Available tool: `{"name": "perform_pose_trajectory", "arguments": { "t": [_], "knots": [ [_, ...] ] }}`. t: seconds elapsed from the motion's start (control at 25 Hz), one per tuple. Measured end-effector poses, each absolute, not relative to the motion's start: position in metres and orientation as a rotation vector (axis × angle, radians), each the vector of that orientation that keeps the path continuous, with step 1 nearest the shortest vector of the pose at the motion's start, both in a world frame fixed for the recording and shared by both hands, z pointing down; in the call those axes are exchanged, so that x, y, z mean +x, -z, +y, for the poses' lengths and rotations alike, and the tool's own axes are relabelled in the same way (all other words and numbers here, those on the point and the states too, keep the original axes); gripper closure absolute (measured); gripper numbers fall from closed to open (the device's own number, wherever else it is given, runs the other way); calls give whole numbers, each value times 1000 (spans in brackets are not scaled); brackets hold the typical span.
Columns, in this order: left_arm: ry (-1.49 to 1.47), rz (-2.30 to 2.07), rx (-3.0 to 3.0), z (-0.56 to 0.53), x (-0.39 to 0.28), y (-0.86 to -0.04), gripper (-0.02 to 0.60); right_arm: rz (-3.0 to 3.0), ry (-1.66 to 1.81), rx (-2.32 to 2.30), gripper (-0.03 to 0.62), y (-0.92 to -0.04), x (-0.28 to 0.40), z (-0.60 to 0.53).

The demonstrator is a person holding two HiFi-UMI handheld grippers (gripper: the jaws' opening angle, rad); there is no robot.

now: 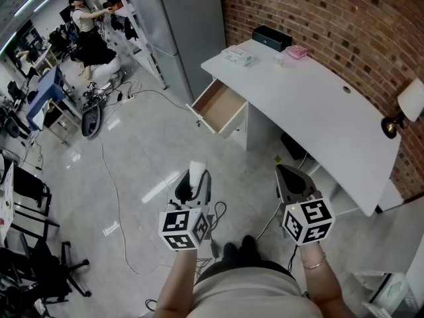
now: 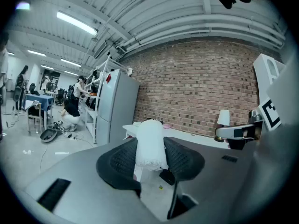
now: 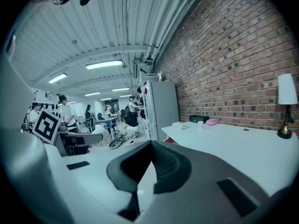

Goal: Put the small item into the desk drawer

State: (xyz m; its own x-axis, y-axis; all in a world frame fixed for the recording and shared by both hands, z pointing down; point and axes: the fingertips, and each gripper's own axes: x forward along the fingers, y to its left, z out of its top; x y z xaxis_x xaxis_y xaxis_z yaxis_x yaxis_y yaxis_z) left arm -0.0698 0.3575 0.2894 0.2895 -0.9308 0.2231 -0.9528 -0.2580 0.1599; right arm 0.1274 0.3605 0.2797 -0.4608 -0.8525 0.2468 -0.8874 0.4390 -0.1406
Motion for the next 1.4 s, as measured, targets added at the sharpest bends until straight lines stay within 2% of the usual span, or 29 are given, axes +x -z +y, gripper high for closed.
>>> {"name": "perform_pose_trajectory", "arguments": {
  "t": [0.56,1.4],
  "knots": [
    [-108,-1758,2260,339,-73,-293,393,-2566,-369,1468,588,-284,122,342],
    [-142,-1823,2238,307,-50,-292,393,-2615,-371,1462,586,-282,148,301]
  ]
}}
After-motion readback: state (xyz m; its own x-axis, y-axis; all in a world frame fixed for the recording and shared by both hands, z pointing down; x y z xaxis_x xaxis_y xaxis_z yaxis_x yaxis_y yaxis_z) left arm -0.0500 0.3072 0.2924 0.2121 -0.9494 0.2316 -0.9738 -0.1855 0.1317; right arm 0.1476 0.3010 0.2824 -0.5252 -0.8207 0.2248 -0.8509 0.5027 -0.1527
